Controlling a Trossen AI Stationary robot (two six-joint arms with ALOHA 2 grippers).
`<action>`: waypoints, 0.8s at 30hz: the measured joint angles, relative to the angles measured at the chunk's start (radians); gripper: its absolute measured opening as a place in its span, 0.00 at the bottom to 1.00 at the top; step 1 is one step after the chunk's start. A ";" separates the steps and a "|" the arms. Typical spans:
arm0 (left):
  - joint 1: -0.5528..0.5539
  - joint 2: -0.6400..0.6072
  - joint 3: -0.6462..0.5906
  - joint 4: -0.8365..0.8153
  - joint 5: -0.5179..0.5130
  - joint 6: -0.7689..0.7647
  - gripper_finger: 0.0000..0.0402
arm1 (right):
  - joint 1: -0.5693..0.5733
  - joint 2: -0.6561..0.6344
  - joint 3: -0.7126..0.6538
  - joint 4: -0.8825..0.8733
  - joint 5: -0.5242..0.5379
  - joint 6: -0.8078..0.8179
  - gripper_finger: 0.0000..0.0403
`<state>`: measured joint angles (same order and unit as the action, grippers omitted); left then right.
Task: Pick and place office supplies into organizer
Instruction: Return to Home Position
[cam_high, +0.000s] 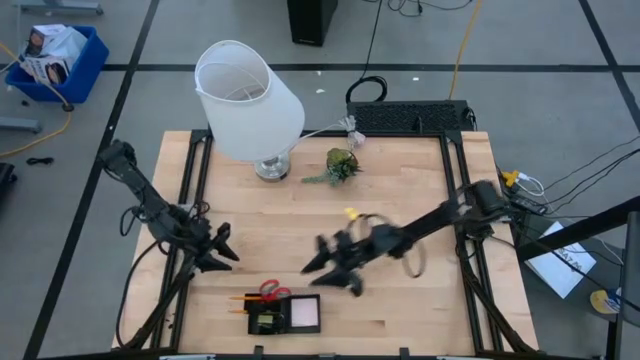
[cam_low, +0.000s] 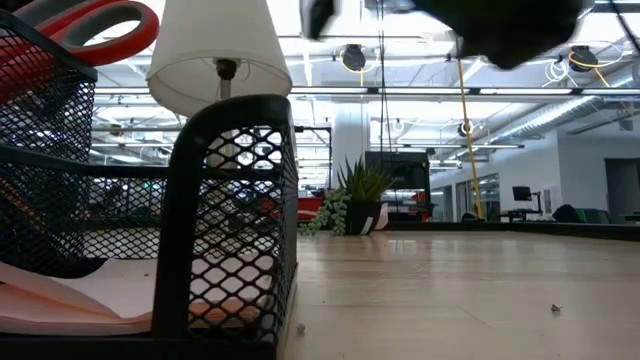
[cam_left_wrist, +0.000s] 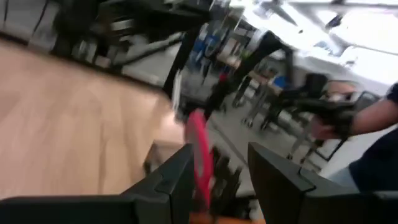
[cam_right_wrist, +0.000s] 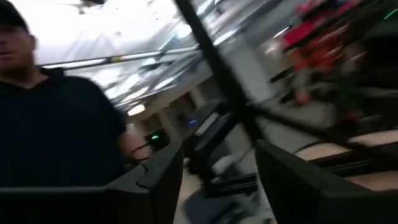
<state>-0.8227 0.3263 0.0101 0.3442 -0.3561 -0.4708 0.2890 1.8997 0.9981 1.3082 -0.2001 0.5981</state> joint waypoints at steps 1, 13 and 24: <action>0.000 0.000 0.000 0.034 -0.002 0.030 0.38 | 0.000 -0.057 -0.071 0.011 0.035 -0.027 0.48; 0.000 0.000 0.001 0.179 -0.178 0.475 0.38 | -0.002 -0.634 -0.700 -0.002 0.281 -0.286 0.48; 0.000 -0.010 0.001 0.254 -0.364 0.502 0.38 | -0.002 -0.937 -0.980 -0.069 0.274 -0.315 0.48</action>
<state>-0.8223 0.3167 0.0109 0.5987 -0.7200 0.0309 0.2867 0.9631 0.0181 1.2396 0.0735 0.2830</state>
